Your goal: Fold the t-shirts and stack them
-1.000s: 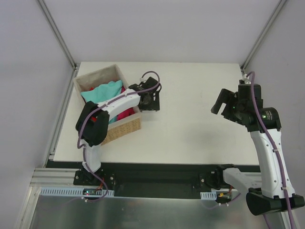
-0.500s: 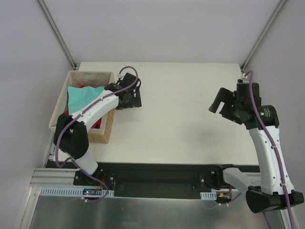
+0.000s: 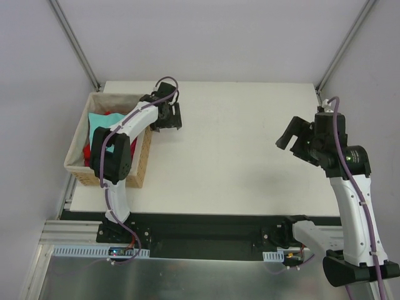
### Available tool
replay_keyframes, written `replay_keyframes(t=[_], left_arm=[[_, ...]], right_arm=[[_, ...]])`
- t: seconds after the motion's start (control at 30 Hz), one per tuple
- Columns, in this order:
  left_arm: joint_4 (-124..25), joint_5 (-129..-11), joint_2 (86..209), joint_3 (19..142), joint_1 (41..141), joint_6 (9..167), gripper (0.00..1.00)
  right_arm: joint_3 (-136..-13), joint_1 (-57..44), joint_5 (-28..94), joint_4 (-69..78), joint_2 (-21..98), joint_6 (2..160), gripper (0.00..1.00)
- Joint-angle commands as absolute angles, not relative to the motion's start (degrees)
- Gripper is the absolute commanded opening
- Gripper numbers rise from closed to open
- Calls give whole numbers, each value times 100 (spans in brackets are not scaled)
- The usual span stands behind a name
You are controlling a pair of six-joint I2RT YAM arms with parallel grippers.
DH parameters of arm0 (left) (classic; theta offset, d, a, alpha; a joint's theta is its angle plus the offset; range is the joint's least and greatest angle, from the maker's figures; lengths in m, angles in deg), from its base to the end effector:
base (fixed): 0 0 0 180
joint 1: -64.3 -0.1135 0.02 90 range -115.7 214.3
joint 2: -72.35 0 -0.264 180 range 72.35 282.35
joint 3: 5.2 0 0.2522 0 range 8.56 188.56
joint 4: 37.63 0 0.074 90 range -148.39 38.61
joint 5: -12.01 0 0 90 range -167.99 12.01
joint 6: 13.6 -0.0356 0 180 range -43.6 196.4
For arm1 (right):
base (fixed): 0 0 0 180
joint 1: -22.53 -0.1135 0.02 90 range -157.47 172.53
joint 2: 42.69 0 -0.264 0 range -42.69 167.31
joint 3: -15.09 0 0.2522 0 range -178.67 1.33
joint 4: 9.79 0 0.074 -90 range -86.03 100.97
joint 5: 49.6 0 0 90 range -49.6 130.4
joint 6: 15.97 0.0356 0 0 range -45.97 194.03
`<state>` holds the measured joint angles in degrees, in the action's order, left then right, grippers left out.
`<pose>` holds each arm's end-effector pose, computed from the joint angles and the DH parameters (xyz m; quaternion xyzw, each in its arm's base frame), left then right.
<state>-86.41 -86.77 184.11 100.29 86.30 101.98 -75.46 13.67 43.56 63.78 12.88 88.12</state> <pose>0.4018 -0.1565 0.2417 -0.0527 0.9499 -0.0540 0.3034 0.1614 0.0232 0.4075 0.0530 0.8992 0.0619 0.4298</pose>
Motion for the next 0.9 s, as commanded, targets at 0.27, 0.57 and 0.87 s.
replay_keyframes(t=[0.27, 0.57, 0.87], left_arm=[[-8664, -8424, 18080, 9418, 7749, 9460, 78], [-8408, -7931, 17668, 8785, 7336, 8933, 77], [-8347, -7535, 16904, 7880, 7265, 8519, 76]], right_arm=[[-7601, 1392, 4462, 6198, 1558, 9125, 96], [-7531, 1383, 4357, 6004, 1787, 9433, 96], [-7540, 1383, 4453, 5952, 1857, 9547, 96]])
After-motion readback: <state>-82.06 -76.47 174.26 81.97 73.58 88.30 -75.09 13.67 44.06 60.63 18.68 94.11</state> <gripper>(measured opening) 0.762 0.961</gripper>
